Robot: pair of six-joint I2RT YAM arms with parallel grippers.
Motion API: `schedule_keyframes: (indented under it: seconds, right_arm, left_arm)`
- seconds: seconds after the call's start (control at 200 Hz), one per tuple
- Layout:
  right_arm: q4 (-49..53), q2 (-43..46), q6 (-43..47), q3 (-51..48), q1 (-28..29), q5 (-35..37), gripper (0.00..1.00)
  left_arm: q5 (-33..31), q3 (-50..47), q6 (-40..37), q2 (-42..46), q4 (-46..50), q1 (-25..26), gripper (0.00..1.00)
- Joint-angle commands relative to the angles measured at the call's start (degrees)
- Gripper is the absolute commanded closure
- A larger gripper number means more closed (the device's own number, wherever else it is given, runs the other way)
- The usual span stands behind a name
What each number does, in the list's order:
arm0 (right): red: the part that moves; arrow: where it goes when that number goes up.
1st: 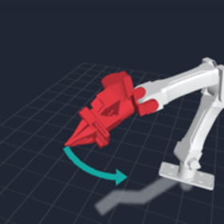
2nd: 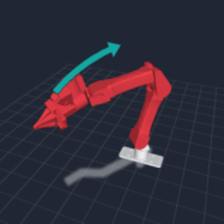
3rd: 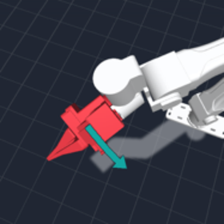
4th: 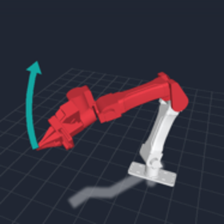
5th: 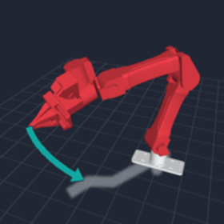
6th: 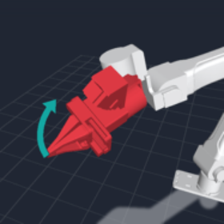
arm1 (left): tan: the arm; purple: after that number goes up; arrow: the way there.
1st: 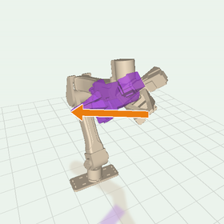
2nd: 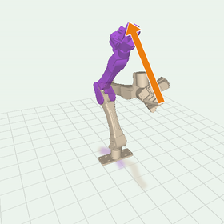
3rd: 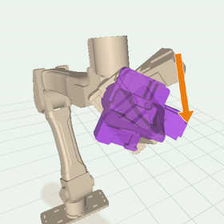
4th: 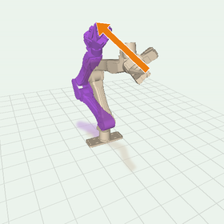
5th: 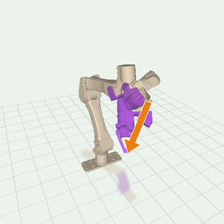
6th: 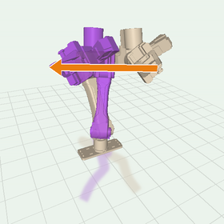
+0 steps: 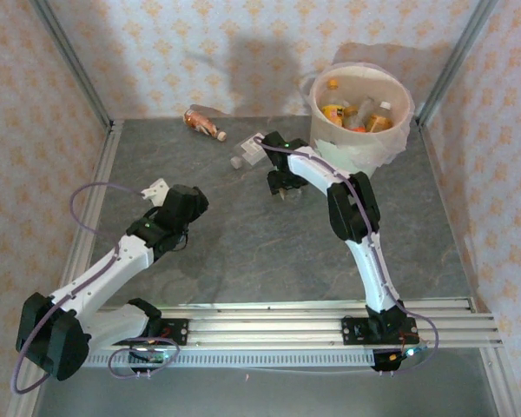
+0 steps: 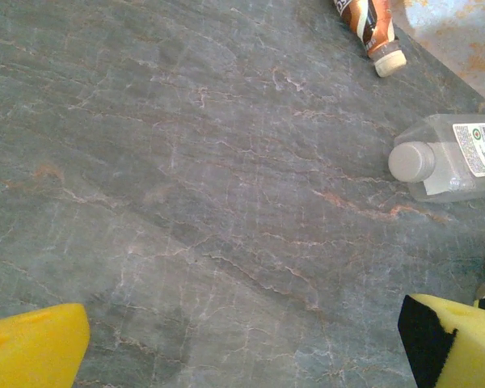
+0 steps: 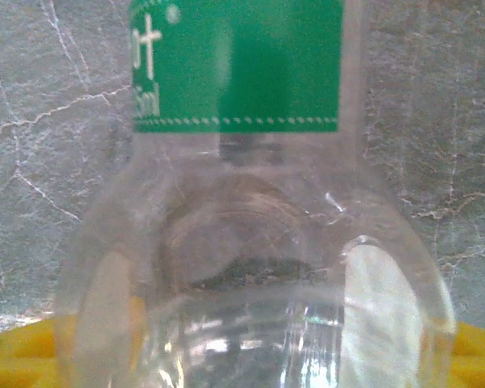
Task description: Put the plastic bottles in the bin
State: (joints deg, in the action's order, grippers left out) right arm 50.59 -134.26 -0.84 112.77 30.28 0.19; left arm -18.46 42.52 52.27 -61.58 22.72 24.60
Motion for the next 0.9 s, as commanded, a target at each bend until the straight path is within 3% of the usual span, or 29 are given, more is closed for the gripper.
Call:
schedule_keyframes:
  seconds: [0.0, 0.265, 0.37, 0.46, 0.635, 0.896]
  right_arm:
    - [-2.05, 5.13, -0.65, -2.44, -0.18, 1.40, 0.38]
    - [-7.32, 15.29, 0.54, -7.25, 0.61, -0.29, 0.52]
    - [-9.37, 19.34, 1.24, -9.39, 0.88, -1.25, 0.55]
    - [-11.48, 23.24, 2.25, -11.55, 1.19, -3.42, 0.56]
    - [-14.59, 30.75, 3.77, -13.06, 1.36, -11.97, 0.57]
    - [-18.86, 39.36, 4.22, -9.85, -2.02, -25.66, 0.57]
  left_arm:
    - [-2.25, -0.75, 0.36, 1.20, 0.75, -0.52, 0.00]
    - [-1.32, -0.82, -0.07, 0.95, -0.58, -0.51, 0.00]
    - [4.98, -0.14, -5.96, -0.19, -5.30, -0.52, 0.00]
    - [5.51, 3.08, -8.82, -2.58, -4.01, -0.59, 0.00]
    - [6.22, 9.07, -12.96, -8.66, -3.65, -0.61, 0.00]
    - [8.54, 12.41, -10.24, -14.38, -4.86, -0.62, 0.00]
